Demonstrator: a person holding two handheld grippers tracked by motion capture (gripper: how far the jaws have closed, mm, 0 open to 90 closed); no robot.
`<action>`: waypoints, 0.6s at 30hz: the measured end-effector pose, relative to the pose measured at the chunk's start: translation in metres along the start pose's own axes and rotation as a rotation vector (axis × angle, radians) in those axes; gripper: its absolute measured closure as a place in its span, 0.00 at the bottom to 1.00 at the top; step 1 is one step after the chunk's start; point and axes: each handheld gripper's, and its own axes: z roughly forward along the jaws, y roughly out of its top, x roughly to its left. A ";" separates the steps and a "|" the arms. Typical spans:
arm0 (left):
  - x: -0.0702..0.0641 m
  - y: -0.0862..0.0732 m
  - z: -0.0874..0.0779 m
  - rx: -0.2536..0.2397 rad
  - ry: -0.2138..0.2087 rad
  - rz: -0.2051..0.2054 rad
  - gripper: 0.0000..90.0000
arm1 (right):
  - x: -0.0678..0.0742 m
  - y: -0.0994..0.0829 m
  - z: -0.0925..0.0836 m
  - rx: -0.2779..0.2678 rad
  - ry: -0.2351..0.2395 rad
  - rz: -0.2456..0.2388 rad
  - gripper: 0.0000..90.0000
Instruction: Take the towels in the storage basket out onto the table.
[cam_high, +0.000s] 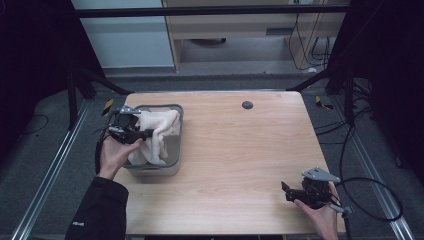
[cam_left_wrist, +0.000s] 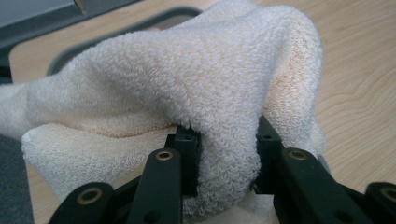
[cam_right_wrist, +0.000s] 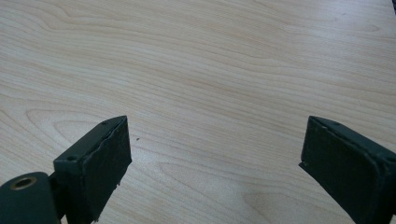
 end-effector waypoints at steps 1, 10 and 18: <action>0.000 0.002 -0.004 -0.005 0.001 0.002 0.78 | 0.000 0.000 0.000 0.000 0.000 0.000 0.09; -0.002 0.012 -0.020 -0.050 -0.013 0.004 0.78 | 0.000 0.000 0.000 -0.001 0.000 0.000 0.09; -0.007 0.019 -0.028 -0.077 -0.027 0.015 0.78 | 0.000 0.000 0.000 -0.001 0.001 0.000 0.10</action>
